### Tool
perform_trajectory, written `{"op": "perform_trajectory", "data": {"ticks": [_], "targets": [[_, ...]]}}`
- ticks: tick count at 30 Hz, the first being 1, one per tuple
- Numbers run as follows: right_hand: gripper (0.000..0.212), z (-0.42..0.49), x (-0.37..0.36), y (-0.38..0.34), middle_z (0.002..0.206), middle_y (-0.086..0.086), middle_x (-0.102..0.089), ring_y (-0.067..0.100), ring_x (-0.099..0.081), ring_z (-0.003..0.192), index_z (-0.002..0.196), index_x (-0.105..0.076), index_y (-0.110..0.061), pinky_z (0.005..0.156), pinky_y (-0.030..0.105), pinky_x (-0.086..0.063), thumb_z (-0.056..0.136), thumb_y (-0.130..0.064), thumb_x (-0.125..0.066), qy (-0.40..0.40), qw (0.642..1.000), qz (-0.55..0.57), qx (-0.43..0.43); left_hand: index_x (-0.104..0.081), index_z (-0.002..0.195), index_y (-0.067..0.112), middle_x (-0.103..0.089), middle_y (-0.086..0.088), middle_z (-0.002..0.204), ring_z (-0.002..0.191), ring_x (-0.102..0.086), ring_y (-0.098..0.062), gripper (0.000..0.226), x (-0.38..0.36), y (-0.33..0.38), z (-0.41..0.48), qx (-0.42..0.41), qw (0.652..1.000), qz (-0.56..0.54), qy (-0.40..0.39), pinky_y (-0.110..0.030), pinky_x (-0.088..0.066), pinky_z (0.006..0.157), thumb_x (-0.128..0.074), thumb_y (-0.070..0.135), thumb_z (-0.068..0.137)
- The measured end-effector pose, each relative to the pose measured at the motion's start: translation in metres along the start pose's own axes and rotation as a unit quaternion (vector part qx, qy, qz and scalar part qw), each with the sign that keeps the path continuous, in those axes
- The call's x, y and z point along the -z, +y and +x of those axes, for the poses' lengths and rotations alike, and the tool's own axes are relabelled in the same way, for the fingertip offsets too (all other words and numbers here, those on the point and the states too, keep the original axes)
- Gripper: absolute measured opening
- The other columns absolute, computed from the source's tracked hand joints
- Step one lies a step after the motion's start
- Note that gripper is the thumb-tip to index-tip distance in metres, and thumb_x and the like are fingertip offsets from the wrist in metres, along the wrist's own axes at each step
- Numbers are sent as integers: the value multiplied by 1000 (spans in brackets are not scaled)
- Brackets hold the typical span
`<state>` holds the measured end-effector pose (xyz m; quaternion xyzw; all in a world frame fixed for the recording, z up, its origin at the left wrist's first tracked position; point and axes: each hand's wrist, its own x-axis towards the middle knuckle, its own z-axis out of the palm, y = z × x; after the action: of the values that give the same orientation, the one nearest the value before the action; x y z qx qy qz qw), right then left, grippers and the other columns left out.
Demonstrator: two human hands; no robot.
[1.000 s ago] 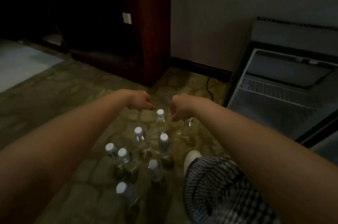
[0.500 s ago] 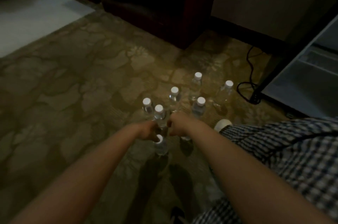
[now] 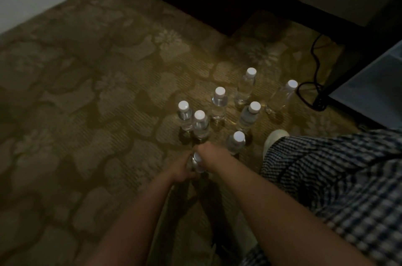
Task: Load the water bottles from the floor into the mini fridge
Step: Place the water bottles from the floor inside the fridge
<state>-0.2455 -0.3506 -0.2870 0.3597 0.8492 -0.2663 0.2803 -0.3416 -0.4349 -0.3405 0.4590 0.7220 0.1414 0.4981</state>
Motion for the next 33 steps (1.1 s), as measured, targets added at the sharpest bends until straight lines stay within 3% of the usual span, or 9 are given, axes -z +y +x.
{"op": "perform_trajectory", "data": {"ticks": [5, 9, 14, 16, 18, 21, 26, 30, 33], "targets": [[35, 4, 9, 1, 124, 13, -55, 30, -54, 114, 123, -50, -12, 88, 39, -45, 89, -20, -56, 1, 999, -28, 20, -32, 139, 3, -46, -15, 137, 126, -44, -19, 77, -4, -4, -1, -1, 997, -75, 19, -6, -31, 88, -72, -5, 74], [31, -5, 25, 0, 122, 13, -57, 28, -56, 110, 121, -55, -10, 91, 37, -46, 91, -17, -53, 9, 999, 36, 17, -30, 141, 8, -47, -7, 134, 122, -44, -14, 77, -6, 0, -4, -10, 995, -98, 22, -14, -35, 92, -71, 0, 77], [31, -33, 60, 4, 122, 11, -57, 25, -55, 108, 121, -54, -9, 82, 32, -40, 92, -21, -52, 20, 996, 55, 67, -41, 124, 15, -55, 2, 112, 112, -54, -15, 57, -3, 24, -11, -26, 988, -147, 36, -16, -46, 78, -69, -3, 77], [32, -46, 81, 5, 122, 11, -55, 23, -53, 103, 121, -52, -8, 81, 32, -40, 93, -24, -51, 26, 996, 30, 83, -50, 120, 13, -62, -2, 114, 109, -60, -20, 55, 0, 35, -13, -30, 982, -170, 77, -26, -51, 84, -76, 8, 72], [31, -61, 104, 8, 117, 10, -56, 21, -51, 96, 119, -51, -7, 74, 29, -37, 94, -25, -50, 33, 995, 15, 93, -56, 118, 23, -67, 0, 111, 103, -64, -18, 61, 6, 49, -19, -40, 976, -178, 123, -40, -54, 89, -81, 29, 63], [31, -85, 135, 16, 104, 1, -51, 19, -50, 93, 119, -52, -11, 70, 26, -36, 94, -30, -51, 58, 994, 17, 94, -59, 110, 30, -69, 6, 103, 99, -66, -12, 59, 18, 75, -25, -81, 972, -167, 146, -44, -55, 88, -76, 44, 55], [22, -128, 175, 39, 93, -3, -54, 15, -52, 83, 104, -56, -17, 64, 27, -37, 90, -33, -58, 153, 983, 5, 103, -57, 92, 38, -67, 13, 91, 93, -65, -6, 35, 39, 137, -33, -146, 970, -116, 159, -30, -53, 82, -80, 31, 66], [23, -168, 195, 64, 73, -9, -51, 5, -46, 65, 90, -60, -15, 57, 25, -35, 82, -35, -67, 292, 950, 46, 104, -58, 99, 37, -68, 8, 103, 101, -64, -10, 43, 52, 194, -37, -177, 968, -116, 135, -40, -54, 90, -81, 35, 63], [25, -196, 206, 85, 76, -11, -54, 4, -50, 69, 93, -61, -17, 56, 22, -36, 79, -36, -70, 375, 917, 95, 97, -58, 100, 35, -68, 7, 104, 102, -64, -11, 45, 57, 239, -40, -212, 961, -116, 132, -43, -54, 91, -82, 33, 62]]}}
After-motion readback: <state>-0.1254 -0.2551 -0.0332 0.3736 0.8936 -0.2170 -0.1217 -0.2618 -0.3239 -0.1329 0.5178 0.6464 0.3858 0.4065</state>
